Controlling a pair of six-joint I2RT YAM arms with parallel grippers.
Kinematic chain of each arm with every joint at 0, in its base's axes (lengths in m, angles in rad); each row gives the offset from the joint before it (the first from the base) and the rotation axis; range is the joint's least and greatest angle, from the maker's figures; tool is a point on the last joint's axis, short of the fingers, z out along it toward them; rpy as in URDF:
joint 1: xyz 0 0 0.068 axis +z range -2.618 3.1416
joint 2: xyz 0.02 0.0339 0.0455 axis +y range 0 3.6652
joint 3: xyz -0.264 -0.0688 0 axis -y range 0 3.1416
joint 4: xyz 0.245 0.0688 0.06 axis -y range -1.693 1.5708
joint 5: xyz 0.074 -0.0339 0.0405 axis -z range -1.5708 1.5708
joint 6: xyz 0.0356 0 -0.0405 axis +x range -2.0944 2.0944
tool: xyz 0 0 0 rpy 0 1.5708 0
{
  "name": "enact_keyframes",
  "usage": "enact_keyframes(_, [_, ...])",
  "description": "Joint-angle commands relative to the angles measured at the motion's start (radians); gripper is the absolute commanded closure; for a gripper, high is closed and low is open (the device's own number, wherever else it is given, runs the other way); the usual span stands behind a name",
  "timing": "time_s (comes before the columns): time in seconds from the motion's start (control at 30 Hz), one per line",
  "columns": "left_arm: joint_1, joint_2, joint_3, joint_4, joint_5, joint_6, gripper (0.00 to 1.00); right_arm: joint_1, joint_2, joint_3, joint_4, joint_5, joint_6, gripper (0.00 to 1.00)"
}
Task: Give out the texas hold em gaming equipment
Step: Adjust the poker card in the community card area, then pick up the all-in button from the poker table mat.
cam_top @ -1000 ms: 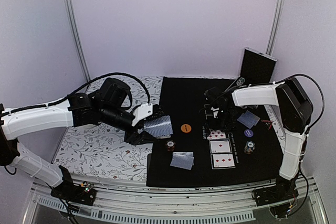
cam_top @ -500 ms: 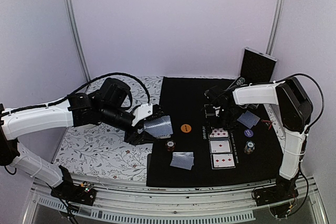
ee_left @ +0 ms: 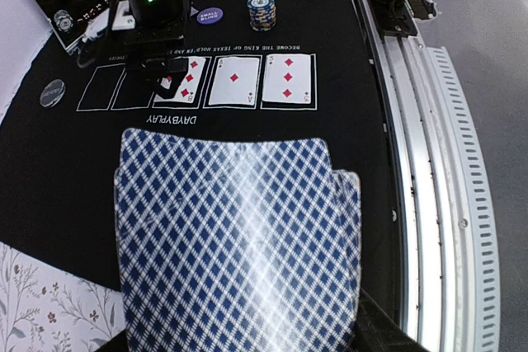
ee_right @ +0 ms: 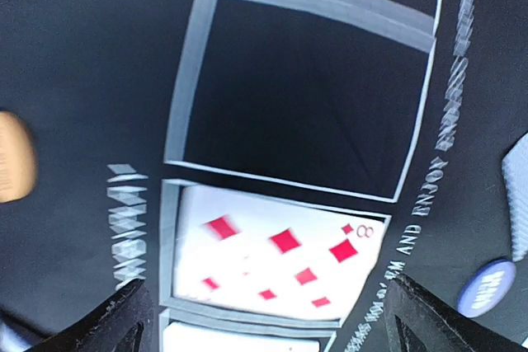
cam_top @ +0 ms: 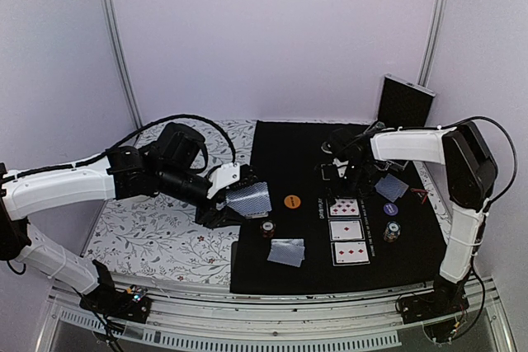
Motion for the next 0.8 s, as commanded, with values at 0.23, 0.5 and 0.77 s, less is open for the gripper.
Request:
enact_keyframes(0.23, [-0.010,-0.015,-0.010,0.017,0.018,0.011,0.42,-0.202,-0.303,0.063,-0.034,-0.082,-0.155,0.01])
enact_keyframes(0.5, [-0.010,-0.011,-0.016,0.027,0.030,0.009,0.42,-0.589,-0.349,-0.062,0.031,-0.055,-0.077,0.01])
enact_keyframes(0.77, [-0.008,-0.011,-0.028,0.030,0.009,0.017,0.42,-0.725,-0.163,-0.083,0.120,-0.029,-0.078,0.01])
